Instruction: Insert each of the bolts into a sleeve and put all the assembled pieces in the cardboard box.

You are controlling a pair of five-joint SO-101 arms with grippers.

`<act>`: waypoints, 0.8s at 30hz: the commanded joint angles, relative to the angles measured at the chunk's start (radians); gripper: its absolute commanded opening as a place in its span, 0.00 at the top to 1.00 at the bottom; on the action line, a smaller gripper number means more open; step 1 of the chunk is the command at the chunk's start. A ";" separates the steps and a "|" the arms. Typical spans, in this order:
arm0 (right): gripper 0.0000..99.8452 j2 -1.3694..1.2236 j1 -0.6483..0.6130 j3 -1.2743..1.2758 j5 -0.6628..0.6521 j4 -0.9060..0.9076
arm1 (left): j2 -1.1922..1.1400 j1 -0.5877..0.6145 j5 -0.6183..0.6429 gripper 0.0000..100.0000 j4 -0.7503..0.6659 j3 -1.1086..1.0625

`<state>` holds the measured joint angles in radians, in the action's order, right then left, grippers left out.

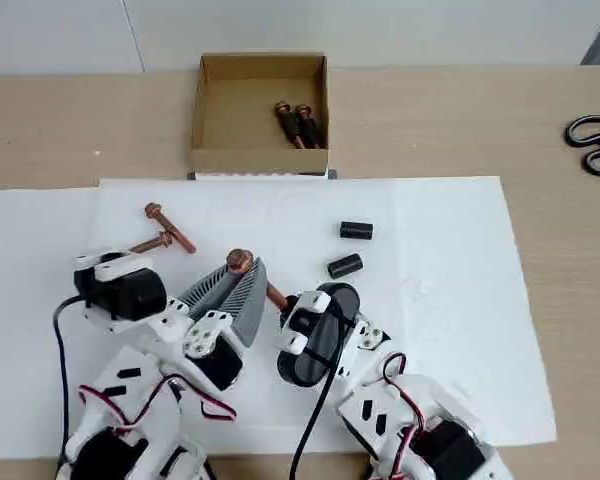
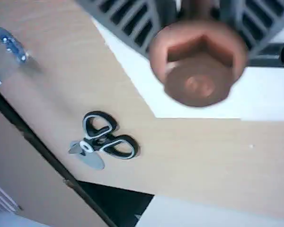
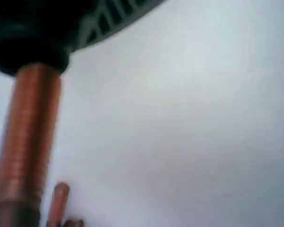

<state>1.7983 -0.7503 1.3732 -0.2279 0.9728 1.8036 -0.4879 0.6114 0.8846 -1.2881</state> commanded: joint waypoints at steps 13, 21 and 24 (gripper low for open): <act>1.00 0.005 0.004 -0.034 0.012 -0.028 | 0.009 -0.055 -0.002 0.99 -0.034 -0.016; 1.00 0.005 0.004 -0.035 0.009 -0.031 | 0.009 -0.061 0.000 0.99 -0.032 -0.018; 1.00 -0.002 0.002 -0.035 0.009 -0.068 | 0.006 -0.061 0.020 0.99 -0.046 -0.025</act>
<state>1.7967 -0.7488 1.3763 -0.2279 0.9682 1.8067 -0.5278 0.6160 0.8661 -1.3034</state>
